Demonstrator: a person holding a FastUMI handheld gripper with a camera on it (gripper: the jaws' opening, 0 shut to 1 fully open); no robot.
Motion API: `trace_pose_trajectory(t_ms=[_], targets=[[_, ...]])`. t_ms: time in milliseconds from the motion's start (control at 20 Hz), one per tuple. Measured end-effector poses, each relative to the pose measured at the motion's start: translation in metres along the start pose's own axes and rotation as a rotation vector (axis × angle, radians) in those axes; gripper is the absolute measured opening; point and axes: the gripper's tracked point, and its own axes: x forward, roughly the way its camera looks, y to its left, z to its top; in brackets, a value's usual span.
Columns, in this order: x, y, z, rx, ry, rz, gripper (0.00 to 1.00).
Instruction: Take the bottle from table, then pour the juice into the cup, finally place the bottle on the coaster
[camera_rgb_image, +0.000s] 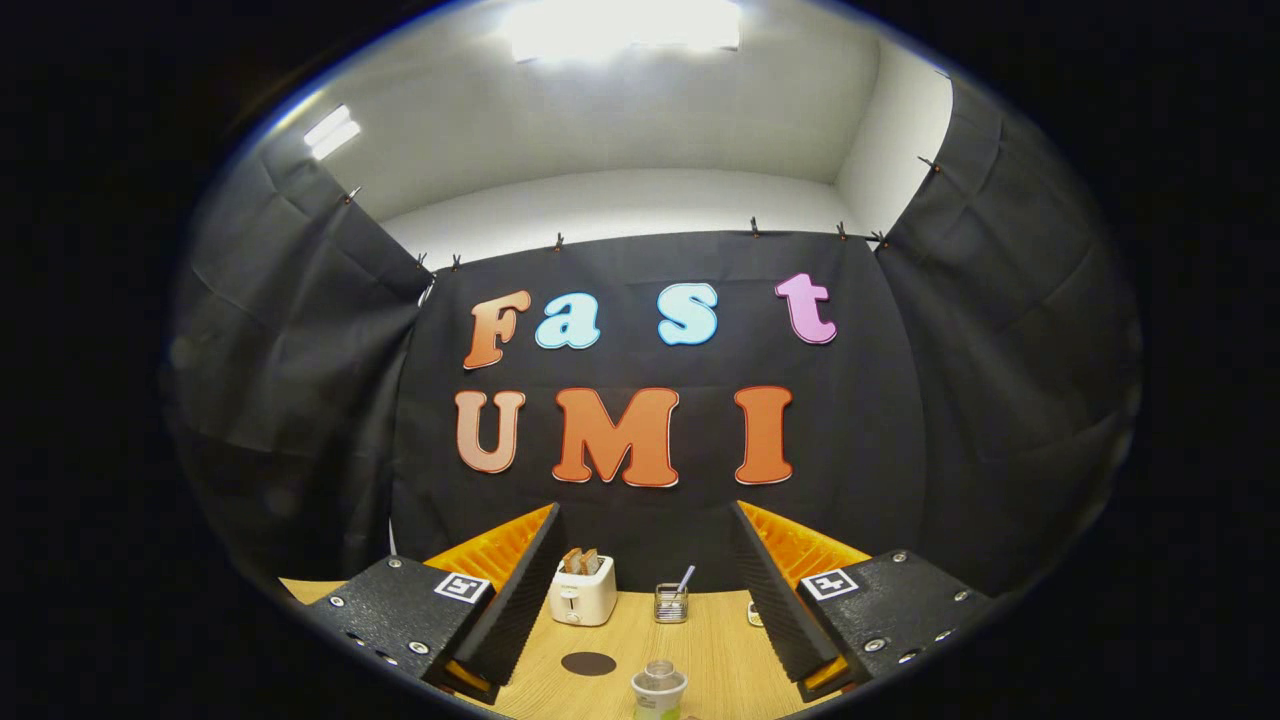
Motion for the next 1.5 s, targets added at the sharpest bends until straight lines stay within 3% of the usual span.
trace_pose_trajectory(t_ms=[550,950,1500], targets=[[0.000,0.005,-0.009,-0.008,0.004,0.004,0.97],[0.000,0.003,-0.048,-0.012,0.046,0.005,0.97],[-0.004,0.001,-0.191,-0.028,0.230,-0.010,0.97]])
